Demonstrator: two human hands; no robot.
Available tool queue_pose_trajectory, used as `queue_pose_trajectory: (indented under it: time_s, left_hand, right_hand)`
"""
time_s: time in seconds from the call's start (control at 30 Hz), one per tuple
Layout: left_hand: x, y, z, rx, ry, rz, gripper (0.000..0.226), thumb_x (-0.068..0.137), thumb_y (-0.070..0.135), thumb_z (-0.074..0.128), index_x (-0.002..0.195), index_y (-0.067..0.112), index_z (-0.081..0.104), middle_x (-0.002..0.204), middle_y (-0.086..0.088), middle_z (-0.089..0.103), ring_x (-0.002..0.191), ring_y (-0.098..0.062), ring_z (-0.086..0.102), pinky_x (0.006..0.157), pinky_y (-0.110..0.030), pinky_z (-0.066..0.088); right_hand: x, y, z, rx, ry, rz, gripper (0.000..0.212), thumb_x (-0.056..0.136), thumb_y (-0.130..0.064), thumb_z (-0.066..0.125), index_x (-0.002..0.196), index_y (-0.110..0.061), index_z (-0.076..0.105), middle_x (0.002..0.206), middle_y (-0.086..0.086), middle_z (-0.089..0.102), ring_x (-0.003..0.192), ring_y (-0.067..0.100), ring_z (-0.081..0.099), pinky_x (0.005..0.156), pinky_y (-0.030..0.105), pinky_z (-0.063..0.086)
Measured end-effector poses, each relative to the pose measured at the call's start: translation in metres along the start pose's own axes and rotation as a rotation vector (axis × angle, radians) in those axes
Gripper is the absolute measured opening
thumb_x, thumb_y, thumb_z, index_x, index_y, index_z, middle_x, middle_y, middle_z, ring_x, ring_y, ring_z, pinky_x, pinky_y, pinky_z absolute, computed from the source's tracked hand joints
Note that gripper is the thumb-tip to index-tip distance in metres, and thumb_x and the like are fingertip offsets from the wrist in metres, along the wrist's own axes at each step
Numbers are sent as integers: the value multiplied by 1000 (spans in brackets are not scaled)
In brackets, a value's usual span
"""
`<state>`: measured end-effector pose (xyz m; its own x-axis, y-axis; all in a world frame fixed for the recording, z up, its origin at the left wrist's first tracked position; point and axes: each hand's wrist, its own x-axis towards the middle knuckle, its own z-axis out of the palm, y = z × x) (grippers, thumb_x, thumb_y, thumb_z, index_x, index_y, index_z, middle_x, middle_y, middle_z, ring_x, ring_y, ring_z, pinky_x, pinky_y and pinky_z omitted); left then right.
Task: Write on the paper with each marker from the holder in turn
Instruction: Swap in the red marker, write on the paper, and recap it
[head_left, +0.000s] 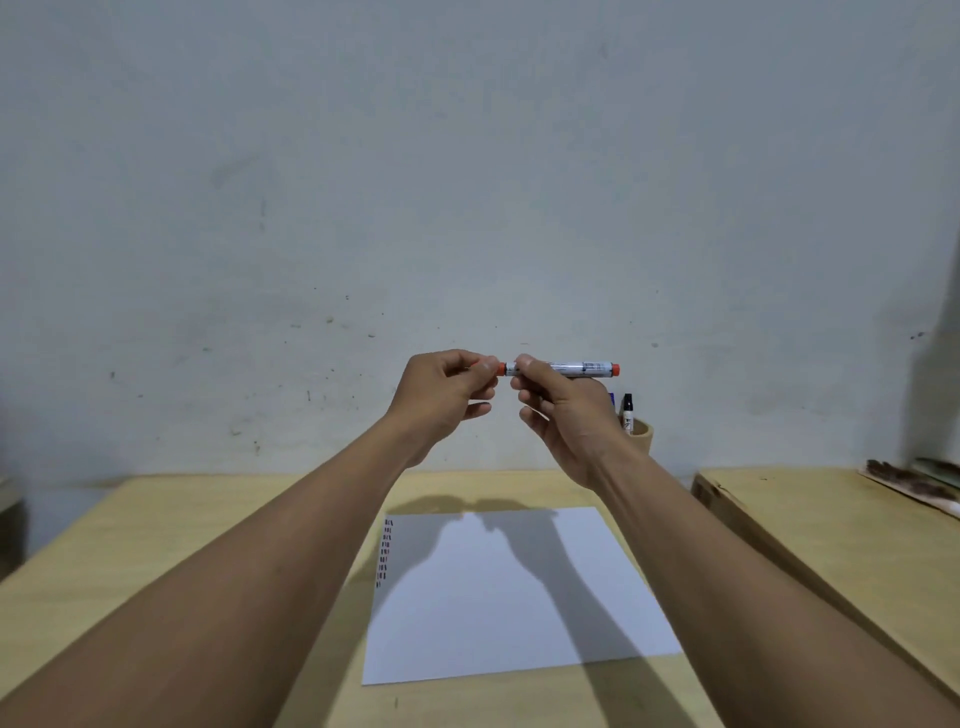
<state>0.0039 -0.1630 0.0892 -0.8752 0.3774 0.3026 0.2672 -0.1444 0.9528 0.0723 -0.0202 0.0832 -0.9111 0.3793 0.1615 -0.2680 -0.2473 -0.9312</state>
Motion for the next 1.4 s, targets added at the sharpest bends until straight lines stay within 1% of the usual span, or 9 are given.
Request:
queue_pose_trajectory:
  time_s: [0.3, 0.43, 0.53, 0.77, 1.0, 1.1, 1.2, 1.33, 1.4]
  left_hand:
    - [-9, -23, -59, 202, 108, -100, 16, 91, 21, 70, 88, 6, 76, 80, -5, 68, 73, -19, 63, 82, -39, 62]
    - [-20, -48, -90, 572, 254, -101, 15, 74, 20, 84, 84, 13, 75, 78, -5, 74, 65, -18, 66, 61, -21, 55]
    - [-31, -72, -105, 740, 223, -112, 10, 75, 14, 82, 84, 12, 77, 79, -5, 75, 68, -17, 67, 52, -15, 45]
    - [-50, -122, -118, 974, 162, -171, 26, 83, 15, 69, 107, 15, 78, 104, -6, 76, 98, -25, 68, 88, -33, 54]
    - [-65, -125, -115, 984, 190, -192, 46, 88, 25, 65, 133, 15, 61, 103, -3, 73, 107, -28, 64, 89, -36, 53]
    - [-81, -123, -111, 1068, 193, -192, 30, 93, 29, 56, 118, 12, 60, 100, -4, 70, 101, -33, 62, 82, -40, 52]
    - [-100, -126, -112, 1185, 133, -187, 27, 99, 31, 42, 109, 13, 59, 106, -7, 67, 107, -35, 60, 85, -41, 47]
    - [-117, -137, -114, 1356, -60, -245, 50, 104, 35, 26, 149, 18, 40, 157, -12, 35, 148, -29, 25, 118, -48, 19]
    - [-118, -139, -115, 1368, -105, -254, 54, 105, 36, 21, 156, 21, 26, 165, -12, 18, 153, -28, 9, 121, -52, 9]
  right_hand:
    - [-9, 31, 18, 1, -34, 35, 14, 94, -15, 70, 104, -6, 73, 78, 4, 72, 65, 10, 65, 63, 23, 56]
    - [-16, 54, 27, -35, -79, 107, 10, 94, -12, 67, 102, -9, 72, 83, 7, 72, 69, 13, 65, 64, 25, 56]
    - [-22, 72, 37, -137, -95, 124, 4, 93, -8, 67, 93, -10, 71, 80, 7, 65, 65, 12, 61, 60, 25, 54]
    - [-29, 106, 49, -289, -86, 136, 3, 91, -10, 68, 93, -9, 70, 78, 6, 62, 62, 12, 58, 57, 26, 52]
    - [-40, 136, 51, -491, -116, 114, 10, 90, -14, 67, 88, -7, 74, 72, 4, 66, 64, 15, 60, 58, 28, 51]
    - [-45, 148, 48, -596, -78, 86, 13, 87, -17, 69, 86, -5, 73, 69, 3, 66, 63, 16, 61, 57, 29, 52]
    - [-50, 160, 48, -696, -22, 82, 27, 84, -29, 70, 84, -3, 73, 66, 2, 69, 59, 19, 63, 61, 38, 53]
    - [-55, 171, 51, -769, 13, 28, 23, 80, -34, 69, 80, -11, 71, 71, 2, 73, 65, 17, 66, 66, 39, 56]
    - [-56, 171, 52, -775, 6, 22, 22, 82, -35, 71, 83, -13, 70, 74, 2, 74, 68, 19, 68, 68, 41, 58]
